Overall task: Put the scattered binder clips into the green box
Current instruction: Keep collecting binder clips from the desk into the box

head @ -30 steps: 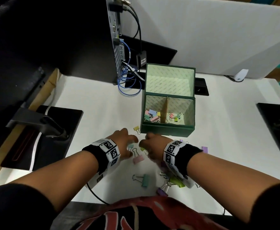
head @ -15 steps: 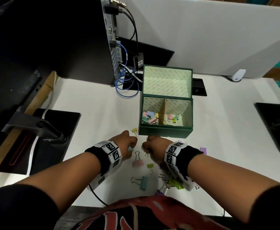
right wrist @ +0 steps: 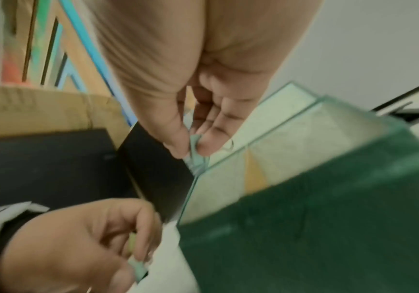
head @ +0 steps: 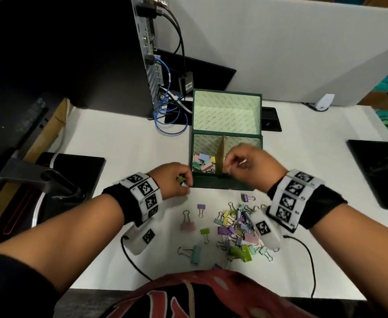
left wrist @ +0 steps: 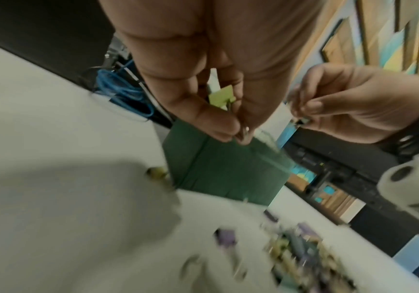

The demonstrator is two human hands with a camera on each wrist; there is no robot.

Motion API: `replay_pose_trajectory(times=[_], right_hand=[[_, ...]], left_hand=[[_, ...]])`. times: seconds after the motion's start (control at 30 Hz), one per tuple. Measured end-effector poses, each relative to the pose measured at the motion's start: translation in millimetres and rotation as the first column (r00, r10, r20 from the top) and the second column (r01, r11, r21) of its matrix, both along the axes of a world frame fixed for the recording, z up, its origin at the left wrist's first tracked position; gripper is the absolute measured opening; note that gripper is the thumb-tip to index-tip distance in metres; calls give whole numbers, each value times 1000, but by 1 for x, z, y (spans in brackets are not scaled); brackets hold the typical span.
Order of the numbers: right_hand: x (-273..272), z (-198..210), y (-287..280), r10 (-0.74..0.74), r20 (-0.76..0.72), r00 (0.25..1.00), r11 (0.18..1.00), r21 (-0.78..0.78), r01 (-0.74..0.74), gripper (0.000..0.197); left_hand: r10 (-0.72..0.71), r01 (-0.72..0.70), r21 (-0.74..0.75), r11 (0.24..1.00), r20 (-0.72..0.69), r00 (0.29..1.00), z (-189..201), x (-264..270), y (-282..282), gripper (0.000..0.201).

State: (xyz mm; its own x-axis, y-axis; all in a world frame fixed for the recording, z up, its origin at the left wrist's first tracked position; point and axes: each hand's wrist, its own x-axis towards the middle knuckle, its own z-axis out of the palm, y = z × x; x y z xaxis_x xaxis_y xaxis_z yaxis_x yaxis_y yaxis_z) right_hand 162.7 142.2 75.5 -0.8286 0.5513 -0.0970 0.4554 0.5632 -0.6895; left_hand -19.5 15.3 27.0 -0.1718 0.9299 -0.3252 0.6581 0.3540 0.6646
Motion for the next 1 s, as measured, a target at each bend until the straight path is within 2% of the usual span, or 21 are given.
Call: replay_pose_trajectory(times=[0.03, 0.1, 0.2, 0.33, 0.43, 0.5, 0.63, 0.7, 0.77, 0.93, 1.0], right_hand=[[0, 2, 11, -64, -38, 997, 998, 12, 65, 27], [1, 1, 29, -130, -18, 991, 988, 78, 131, 20], [10, -10, 39, -161, 54, 985, 980, 129, 153, 19], [35, -23, 31, -164, 2, 986, 971, 176, 161, 15], [53, -32, 21, -135, 14, 991, 971, 202, 129, 11], [62, -37, 14, -80, 90, 993, 985, 160, 65, 12], [71, -43, 5, 30, 296, 955, 995, 78, -55, 14], [70, -46, 6, 48, 391, 919, 995, 63, -79, 20], [68, -51, 8, 44, 468, 883, 993, 72, -88, 27], [58, -68, 6, 56, 561, 826, 992, 66, -111, 48], [55, -76, 5, 62, 582, 811, 985, 94, -142, 51]], left_hand=[[10, -11, 32, 999, 27, 1000, 9, 3, 8, 17], [24, -33, 99, 995, 83, 996, 26, 9, 26, 18], [45, -74, 196, 978, 148, 988, 44, 24, 55, 14], [69, -111, 234, 966, 178, 982, 52, 44, 86, 16], [40, -67, 181, 981, 147, 988, 47, 53, 101, 25], [23, -41, 140, 989, 127, 992, 41, 54, 104, 28], [32, -48, 151, 987, 108, 994, 43, 45, 92, 19], [63, -92, 148, 985, 191, 980, 45, 35, 80, 11], [62, -83, 101, 991, 198, 978, 43, 23, 64, 10], [53, -43, -162, 986, 58, 997, 8, -8, 24, 11], [83, -87, -174, 981, -28, 996, -8, -19, 14, 9]])
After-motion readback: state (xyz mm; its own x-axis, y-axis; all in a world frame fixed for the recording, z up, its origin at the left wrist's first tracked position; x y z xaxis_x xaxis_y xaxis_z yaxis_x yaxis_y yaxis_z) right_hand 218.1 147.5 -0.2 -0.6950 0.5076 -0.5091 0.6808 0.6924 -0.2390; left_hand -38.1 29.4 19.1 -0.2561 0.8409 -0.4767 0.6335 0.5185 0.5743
